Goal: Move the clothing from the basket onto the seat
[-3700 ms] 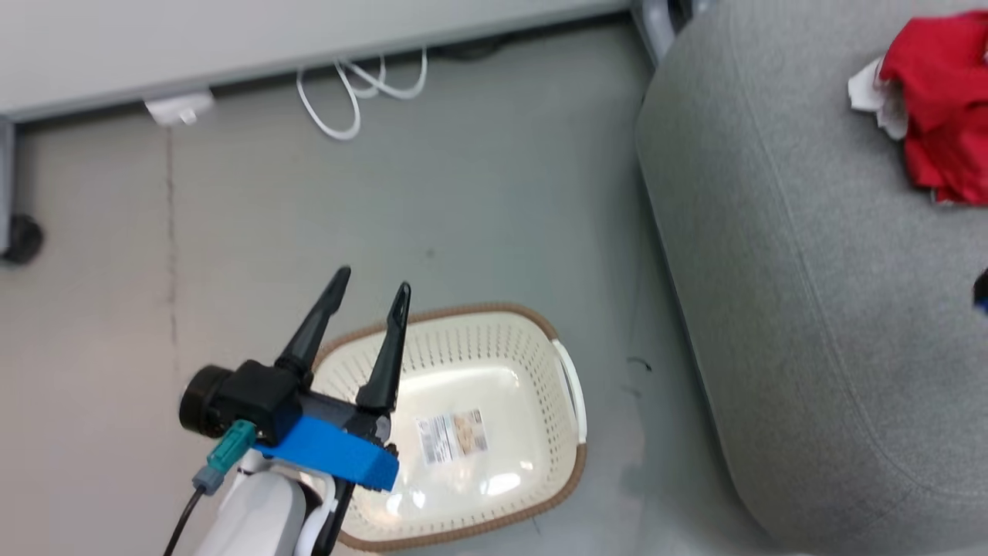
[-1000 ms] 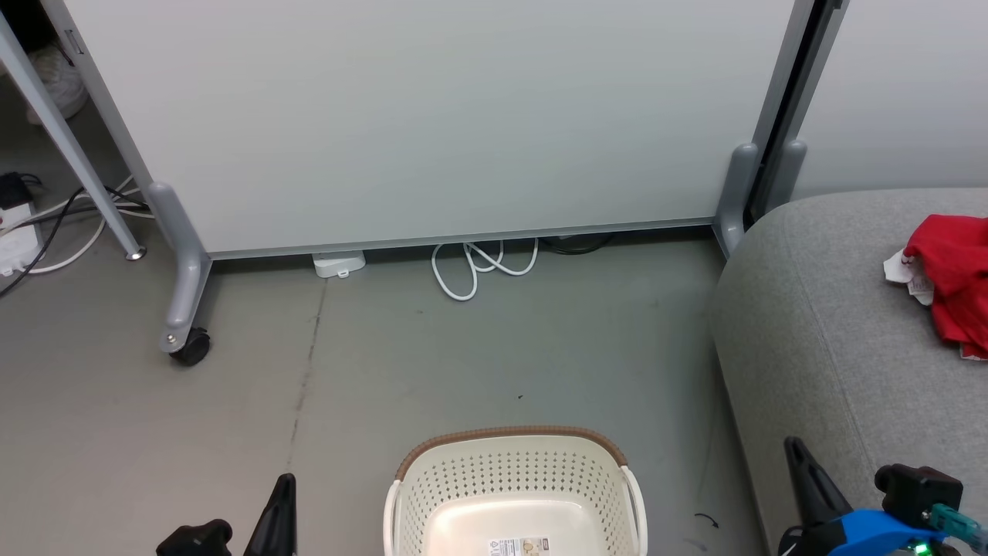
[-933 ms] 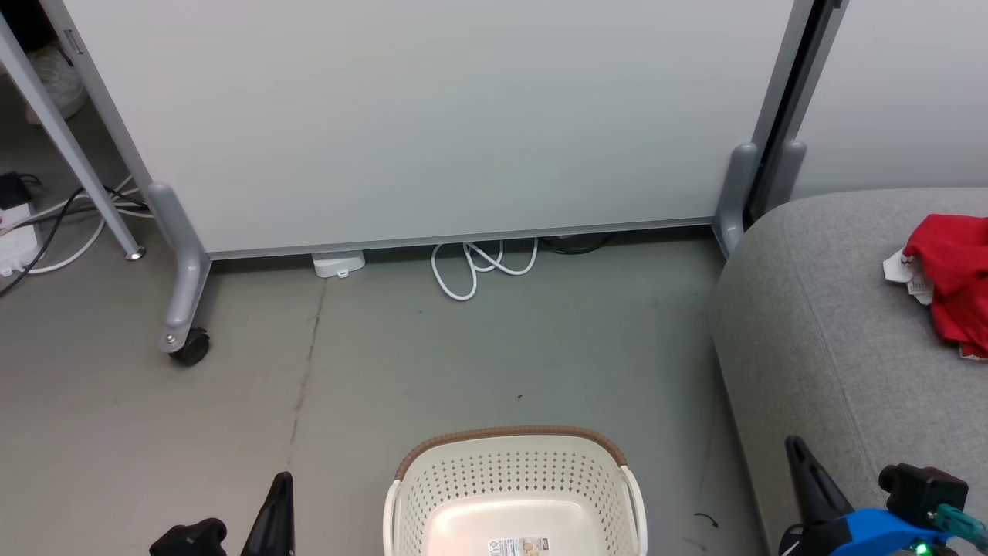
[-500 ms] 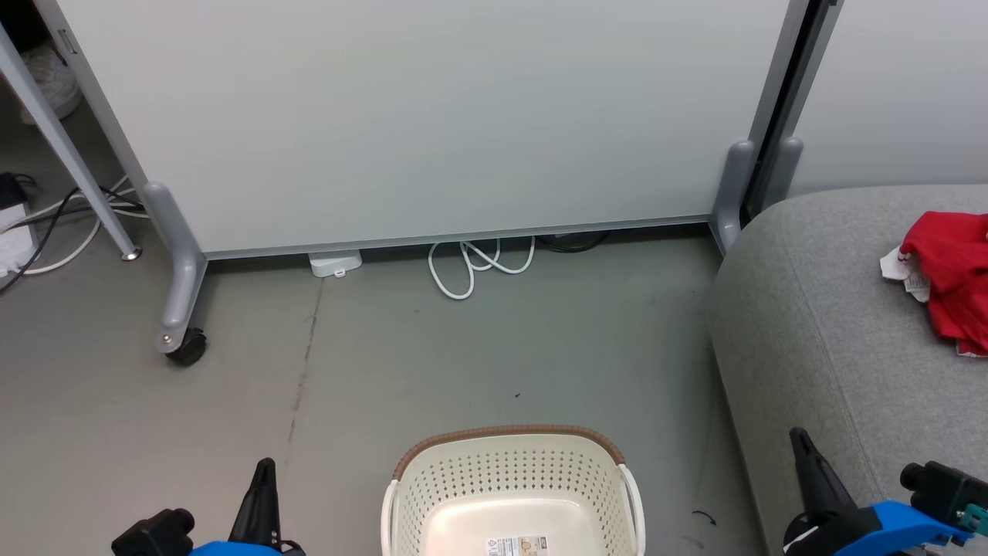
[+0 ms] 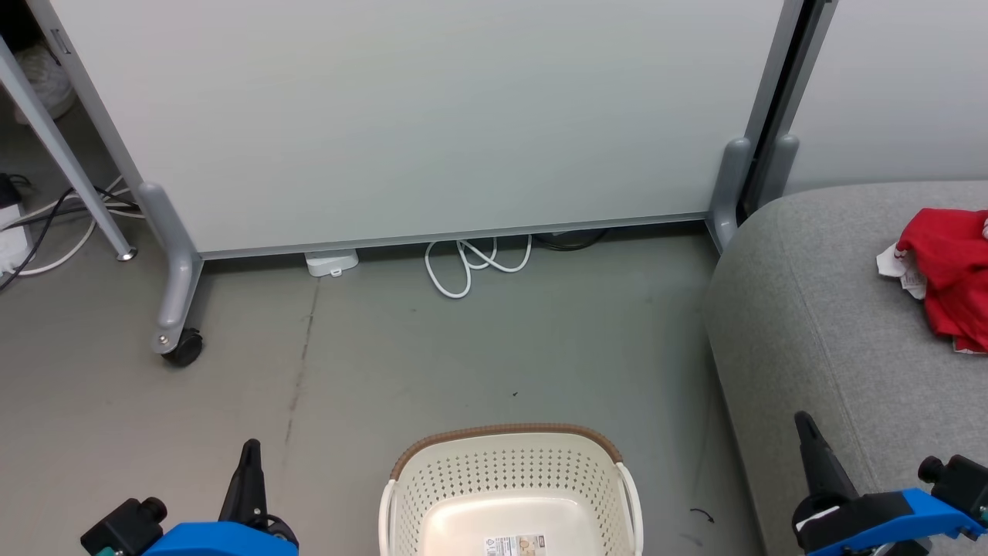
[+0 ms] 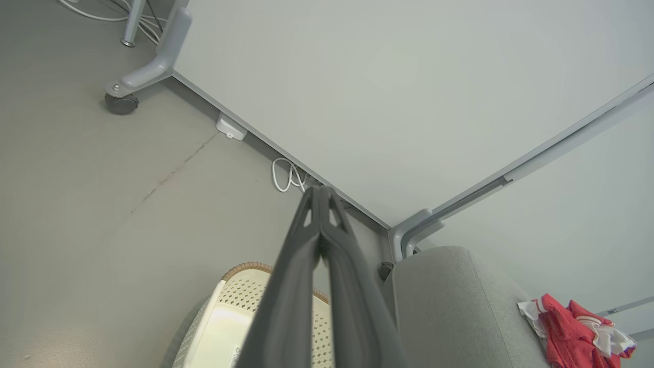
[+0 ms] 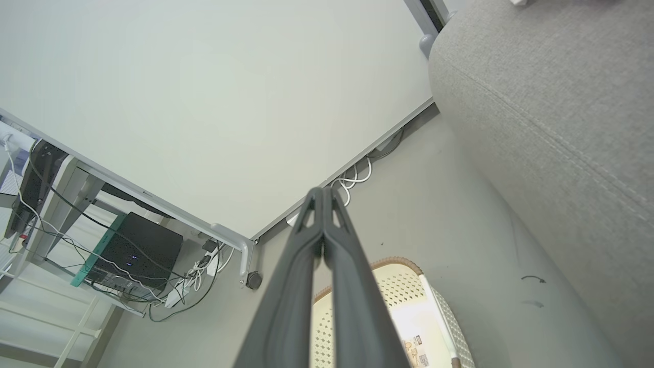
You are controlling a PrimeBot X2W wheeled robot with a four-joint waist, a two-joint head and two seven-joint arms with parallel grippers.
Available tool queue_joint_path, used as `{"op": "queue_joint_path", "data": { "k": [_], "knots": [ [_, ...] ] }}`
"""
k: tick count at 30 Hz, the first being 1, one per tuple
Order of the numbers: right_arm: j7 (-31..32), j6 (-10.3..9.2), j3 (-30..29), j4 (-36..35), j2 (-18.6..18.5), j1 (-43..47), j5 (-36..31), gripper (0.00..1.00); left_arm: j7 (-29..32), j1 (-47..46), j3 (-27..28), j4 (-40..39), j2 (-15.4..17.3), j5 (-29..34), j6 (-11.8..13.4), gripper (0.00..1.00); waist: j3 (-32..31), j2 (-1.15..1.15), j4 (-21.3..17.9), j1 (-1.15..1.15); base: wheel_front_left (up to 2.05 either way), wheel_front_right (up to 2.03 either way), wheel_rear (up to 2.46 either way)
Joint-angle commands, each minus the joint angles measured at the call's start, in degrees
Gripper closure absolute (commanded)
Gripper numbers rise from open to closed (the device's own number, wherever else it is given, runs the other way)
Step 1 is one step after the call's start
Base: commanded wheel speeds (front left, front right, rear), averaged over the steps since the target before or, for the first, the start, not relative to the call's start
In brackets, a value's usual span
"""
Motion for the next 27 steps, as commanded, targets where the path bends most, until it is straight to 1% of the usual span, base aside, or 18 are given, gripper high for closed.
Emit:
{"op": "queue_joint_path", "data": {
  "k": [1,27],
  "knots": [
    [0.2,0.02,-0.1,-0.9,-0.3,-1.6,1.7,1.00,0.4,-1.9,0.5,-1.1,0.0,-1.5,0.0,1.00,0.0,0.00,0.0,0.00,0.00,0.00,0.00],
    [2.3,0.03,-0.4,-1.4,-0.4,-3.2,19.3,1.00,5.1,-3.5,3.5,-4.0,-0.6,-17.9,0.0,1.00,0.3,0.00,-0.7,0.00,0.00,0.00,0.00]
  ]
}}
